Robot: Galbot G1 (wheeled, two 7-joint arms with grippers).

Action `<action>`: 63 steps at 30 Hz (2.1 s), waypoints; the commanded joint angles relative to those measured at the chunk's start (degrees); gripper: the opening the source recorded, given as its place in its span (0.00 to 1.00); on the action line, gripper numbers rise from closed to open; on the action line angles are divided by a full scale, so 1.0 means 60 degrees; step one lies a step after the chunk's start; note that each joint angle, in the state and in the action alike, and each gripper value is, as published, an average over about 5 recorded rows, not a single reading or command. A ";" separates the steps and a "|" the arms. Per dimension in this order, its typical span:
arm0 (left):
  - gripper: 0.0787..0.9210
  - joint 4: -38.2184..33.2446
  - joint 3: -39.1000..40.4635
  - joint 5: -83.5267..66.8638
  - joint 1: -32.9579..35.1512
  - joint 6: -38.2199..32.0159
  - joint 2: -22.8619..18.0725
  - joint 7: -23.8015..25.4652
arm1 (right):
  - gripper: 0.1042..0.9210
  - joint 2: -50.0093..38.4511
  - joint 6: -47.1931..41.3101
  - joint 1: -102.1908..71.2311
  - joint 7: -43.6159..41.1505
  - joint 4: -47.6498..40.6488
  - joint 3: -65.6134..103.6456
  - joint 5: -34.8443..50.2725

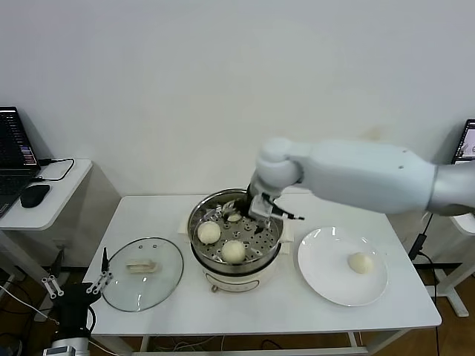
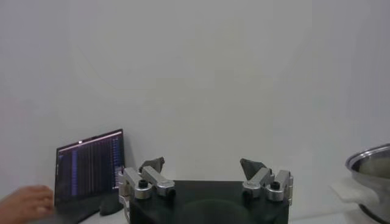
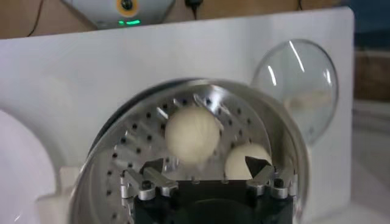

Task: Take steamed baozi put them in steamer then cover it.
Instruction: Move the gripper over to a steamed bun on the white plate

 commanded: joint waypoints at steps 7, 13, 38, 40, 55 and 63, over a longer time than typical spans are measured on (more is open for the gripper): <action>0.88 -0.0100 0.0047 -0.0150 -0.0104 0.0726 0.0440 -0.0049 | 0.88 -0.4283 -0.5091 0.1172 -0.0179 0.1699 -0.0450 0.1568; 0.88 -0.0031 0.0172 -0.0095 -0.0133 0.0729 0.0565 0.0062 | 0.88 -0.6051 -0.4636 -0.1211 -0.0267 0.1626 0.1038 0.0871; 0.88 -0.0139 0.0332 0.0216 0.0138 0.0638 0.0403 0.0141 | 0.88 -0.5491 -0.3113 -0.8627 -0.0301 -0.1776 0.7075 -0.2201; 0.88 -0.0169 0.0327 0.0229 0.0159 0.0641 0.0378 0.0144 | 0.88 -0.5272 -0.3117 -0.8676 -0.0254 -0.2010 0.7119 -0.2275; 0.88 -0.0206 0.0105 0.0276 0.0354 0.0618 0.0285 0.0164 | 0.88 -0.3436 -0.2809 -0.8827 -0.0085 -0.3567 0.7278 -0.2823; 0.88 -0.0164 0.0098 0.0287 0.0392 0.0583 0.0229 0.0166 | 0.87 -0.3174 -0.2807 -0.8921 -0.0107 -0.3831 0.7288 -0.3055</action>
